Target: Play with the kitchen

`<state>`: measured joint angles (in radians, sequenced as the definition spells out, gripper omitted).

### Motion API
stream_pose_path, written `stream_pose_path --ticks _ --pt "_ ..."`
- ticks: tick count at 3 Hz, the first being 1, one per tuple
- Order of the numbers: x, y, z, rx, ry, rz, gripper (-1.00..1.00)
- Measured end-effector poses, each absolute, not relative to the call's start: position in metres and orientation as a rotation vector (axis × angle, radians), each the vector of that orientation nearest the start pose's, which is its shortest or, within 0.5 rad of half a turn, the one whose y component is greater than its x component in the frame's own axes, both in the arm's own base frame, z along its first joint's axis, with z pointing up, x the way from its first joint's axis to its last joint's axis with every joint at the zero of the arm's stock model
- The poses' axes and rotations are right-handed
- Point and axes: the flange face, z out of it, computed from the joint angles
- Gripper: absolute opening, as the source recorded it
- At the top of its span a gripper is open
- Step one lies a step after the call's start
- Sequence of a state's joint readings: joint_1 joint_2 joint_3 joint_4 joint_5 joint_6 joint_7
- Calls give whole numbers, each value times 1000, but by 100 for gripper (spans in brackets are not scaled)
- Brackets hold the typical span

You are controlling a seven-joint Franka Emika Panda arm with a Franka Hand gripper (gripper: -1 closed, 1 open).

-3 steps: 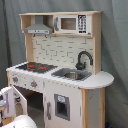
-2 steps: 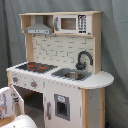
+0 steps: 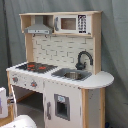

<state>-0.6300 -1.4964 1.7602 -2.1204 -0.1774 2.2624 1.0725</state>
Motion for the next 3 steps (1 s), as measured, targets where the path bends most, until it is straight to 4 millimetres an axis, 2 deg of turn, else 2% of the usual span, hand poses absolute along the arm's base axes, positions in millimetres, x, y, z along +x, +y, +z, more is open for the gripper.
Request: stream_pose_path --ticks 2,3 --pt "226 519 236 1721 213 1420 -100" --pt "225 518 233 1722 209 1414 100"
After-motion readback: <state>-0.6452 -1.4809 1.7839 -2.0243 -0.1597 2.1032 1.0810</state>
